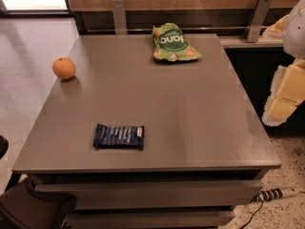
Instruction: Move rxbar blueberry near orange
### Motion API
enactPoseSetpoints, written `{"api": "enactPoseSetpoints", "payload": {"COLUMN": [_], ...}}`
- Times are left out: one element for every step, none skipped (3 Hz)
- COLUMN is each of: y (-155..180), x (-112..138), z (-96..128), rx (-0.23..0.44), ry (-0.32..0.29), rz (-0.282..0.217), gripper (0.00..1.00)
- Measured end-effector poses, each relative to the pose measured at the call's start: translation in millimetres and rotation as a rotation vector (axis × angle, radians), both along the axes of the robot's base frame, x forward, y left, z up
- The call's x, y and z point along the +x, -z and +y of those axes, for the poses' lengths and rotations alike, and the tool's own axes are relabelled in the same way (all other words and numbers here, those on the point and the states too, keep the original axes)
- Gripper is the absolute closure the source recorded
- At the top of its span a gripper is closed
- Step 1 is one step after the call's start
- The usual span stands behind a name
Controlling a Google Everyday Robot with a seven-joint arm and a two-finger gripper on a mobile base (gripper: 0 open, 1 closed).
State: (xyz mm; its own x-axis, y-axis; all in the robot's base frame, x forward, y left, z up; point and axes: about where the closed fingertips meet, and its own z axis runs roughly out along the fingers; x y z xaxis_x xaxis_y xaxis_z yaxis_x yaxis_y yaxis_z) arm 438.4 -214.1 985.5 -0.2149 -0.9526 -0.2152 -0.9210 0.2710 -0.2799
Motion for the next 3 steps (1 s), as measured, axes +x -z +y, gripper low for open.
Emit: {"api": "enactPoseSetpoints", "payload": {"y": [-0.1, 0.0, 10.5], "x": [-0.1, -0.8, -0.7], "z": [0.7, 4.0, 15.3], "rx": [0.003, 0.02, 0.108], "ry": [-0.001, -0.005, -0.017], "rz": [-0.003, -0.014, -0.041], "gripper": [0.0, 0.0, 0.0]}}
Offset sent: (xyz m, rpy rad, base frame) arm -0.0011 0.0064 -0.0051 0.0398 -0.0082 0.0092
